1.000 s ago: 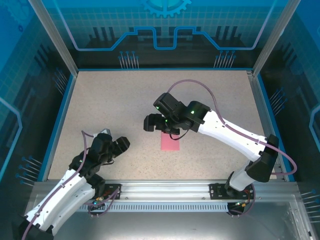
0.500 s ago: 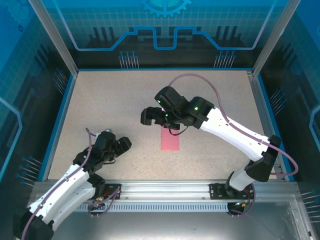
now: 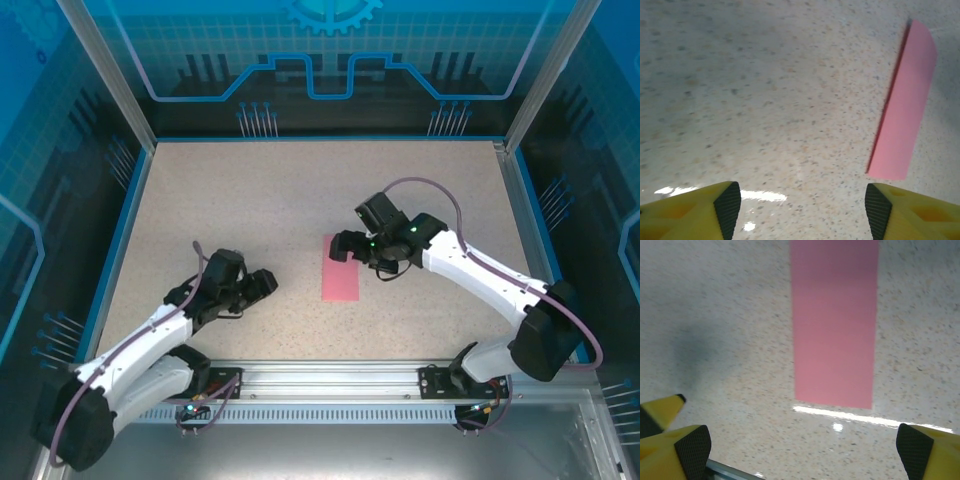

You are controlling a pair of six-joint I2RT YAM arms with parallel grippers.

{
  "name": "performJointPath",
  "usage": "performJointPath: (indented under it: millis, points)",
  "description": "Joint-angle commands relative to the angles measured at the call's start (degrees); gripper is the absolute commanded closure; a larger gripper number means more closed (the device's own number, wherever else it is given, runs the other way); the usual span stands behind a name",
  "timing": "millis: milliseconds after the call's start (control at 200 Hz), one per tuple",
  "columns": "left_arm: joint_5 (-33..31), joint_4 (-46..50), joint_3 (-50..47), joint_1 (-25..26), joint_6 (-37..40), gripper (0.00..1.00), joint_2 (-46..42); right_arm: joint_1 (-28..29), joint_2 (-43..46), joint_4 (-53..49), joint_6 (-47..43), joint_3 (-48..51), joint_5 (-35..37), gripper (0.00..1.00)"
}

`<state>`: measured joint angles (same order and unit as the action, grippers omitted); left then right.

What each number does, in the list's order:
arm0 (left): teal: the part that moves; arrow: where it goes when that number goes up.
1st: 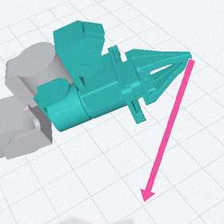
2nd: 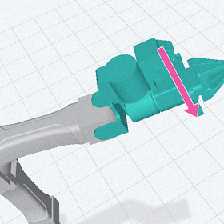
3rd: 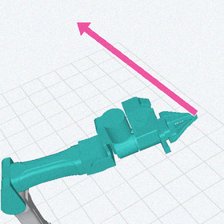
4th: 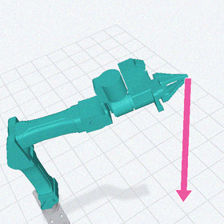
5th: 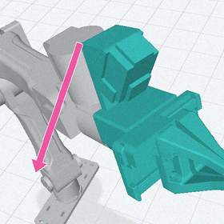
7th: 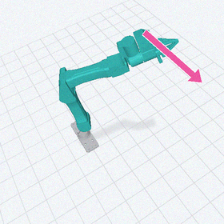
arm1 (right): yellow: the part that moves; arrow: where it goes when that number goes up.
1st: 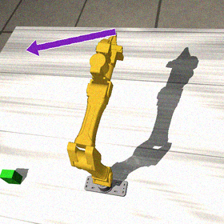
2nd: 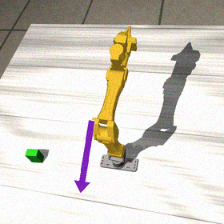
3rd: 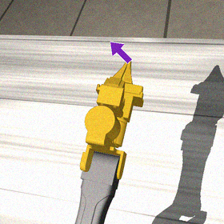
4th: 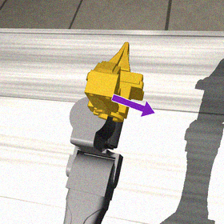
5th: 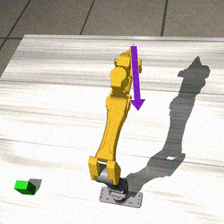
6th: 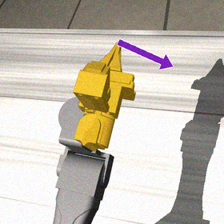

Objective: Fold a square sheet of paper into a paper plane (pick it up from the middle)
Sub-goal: Third fold the triangle at the center of the table.

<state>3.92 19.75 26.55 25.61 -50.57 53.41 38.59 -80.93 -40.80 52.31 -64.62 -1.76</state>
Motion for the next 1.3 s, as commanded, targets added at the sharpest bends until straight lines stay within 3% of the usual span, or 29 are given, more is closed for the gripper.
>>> performJointPath:
  millis: [0, 95, 240, 480, 595, 620, 670, 760, 825, 1140, 1295]
  points:
    - [3.78, -6.88, 4.46, 2.74, 0.29, 0.34, 5.35, -4.57, 1.19, 6.00, -3.92, 4.63, -8.09, 0.03]
    - [3.84, -9.28, 10.27, 5.88, 0.97, 0.39, 13.70, -7.26, -0.11, 7.99, -6.32, 6.78, -11.90, 0.11]
    - [5.85, -9.48, 21.31, 7.57, 3.03, 0.56, 28.94, -9.51, -1.47, 10.02, -8.43, 9.74, -14.35, 0.16]
    - [9.29, -10.60, 34.49, 7.51, 4.28, 0.62, 44.93, -12.05, -1.82, 15.28, -6.45, 15.91, -16.26, 0.19]
    - [10.23, -12.71, 36.34, 7.51, 3.95, 0.61, 47.98, -10.77, 0.61, 18.08, -6.13, 19.14, -12.59, 0.17]
    - [10.42, -12.81, 36.87, 7.46, 4.15, 0.60, 48.53, -10.16, 1.57, 18.67, -6.66, 19.74, -11.46, 0.08]
    - [11.09, -12.73, 37.94, 7.53, 4.59, 0.59, 49.83, -8.77, 3.40, 19.01, -7.39, 20.54, -7.99, 0.03]
    - [12.37, -12.67, 39.59, 7.50, 5.22, 0.59, 51.97, -7.13, 6.01, 19.53, -9.02, 21.31, -5.16, 0.01]
    - [12.17, -12.06, 40.12, 7.36, 5.52, 0.60, 52.86, -7.54, 6.36, 13.94, -8.67, 19.53, -4.12, 0.01]
    - [13.96, -11.19, 41.18, 6.26, 7.67, 0.65, 54.80, -8.00, 7.32, 24.90, -5.12, 26.26, -9.58, 0.15]
    - [16.42, -11.10, 43.09, 5.34, 7.90, 0.67, 57.37, -8.15, 2.63, 28.88, -4.40, 26.07, -14.73, 0.31]
